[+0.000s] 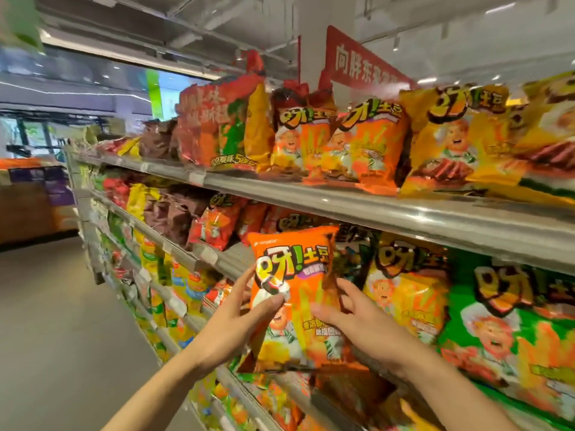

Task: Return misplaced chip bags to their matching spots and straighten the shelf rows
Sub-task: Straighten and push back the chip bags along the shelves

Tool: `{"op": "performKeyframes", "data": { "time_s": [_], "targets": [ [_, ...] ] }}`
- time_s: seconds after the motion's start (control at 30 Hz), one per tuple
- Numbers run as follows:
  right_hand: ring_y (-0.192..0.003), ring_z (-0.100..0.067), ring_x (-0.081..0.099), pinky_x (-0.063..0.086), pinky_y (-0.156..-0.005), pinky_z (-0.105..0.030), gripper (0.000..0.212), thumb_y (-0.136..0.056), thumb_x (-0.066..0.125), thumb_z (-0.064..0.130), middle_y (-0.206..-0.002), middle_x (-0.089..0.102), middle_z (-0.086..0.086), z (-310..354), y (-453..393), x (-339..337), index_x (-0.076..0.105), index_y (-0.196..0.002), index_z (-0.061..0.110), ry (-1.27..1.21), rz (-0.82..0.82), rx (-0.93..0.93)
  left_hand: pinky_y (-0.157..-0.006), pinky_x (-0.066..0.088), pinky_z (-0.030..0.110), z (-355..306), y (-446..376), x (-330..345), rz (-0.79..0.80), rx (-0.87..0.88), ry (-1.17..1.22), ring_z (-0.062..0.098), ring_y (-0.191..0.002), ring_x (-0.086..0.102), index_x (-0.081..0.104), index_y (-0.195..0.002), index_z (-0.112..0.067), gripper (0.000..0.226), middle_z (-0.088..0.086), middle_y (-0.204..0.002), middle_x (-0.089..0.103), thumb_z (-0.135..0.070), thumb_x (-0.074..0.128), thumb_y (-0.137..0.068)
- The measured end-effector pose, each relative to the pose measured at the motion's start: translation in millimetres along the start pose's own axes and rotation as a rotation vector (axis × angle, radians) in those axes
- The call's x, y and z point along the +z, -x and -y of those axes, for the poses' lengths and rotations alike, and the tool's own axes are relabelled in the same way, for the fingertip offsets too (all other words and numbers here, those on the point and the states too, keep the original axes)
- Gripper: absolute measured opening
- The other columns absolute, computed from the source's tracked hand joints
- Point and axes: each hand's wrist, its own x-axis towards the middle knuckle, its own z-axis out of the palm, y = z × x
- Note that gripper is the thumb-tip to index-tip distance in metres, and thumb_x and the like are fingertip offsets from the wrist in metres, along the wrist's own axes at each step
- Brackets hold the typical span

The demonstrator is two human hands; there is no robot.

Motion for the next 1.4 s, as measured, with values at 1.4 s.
{"op": "performKeyframes", "data": {
  "time_s": [1.4],
  "targets": [
    [-0.14, -0.019, 0.041, 0.041, -0.11, -0.041, 0.097, -0.076, 0.063, 0.074, -0.158, 0.036, 0.005, 50.7, -32.3, 54.5, 0.014, -0.154, 0.045, 0.683, -0.852, 0.232, -0.102, 0.048, 0.042, 90.6, -172.1, -127.4, 0.303, 0.184, 0.068, -0.001, -0.121, 0.055, 0.027, -0.14, -0.064, 0.081, -0.028, -0.14, 0.05, -0.071, 0.069, -0.072]
  ]
}}
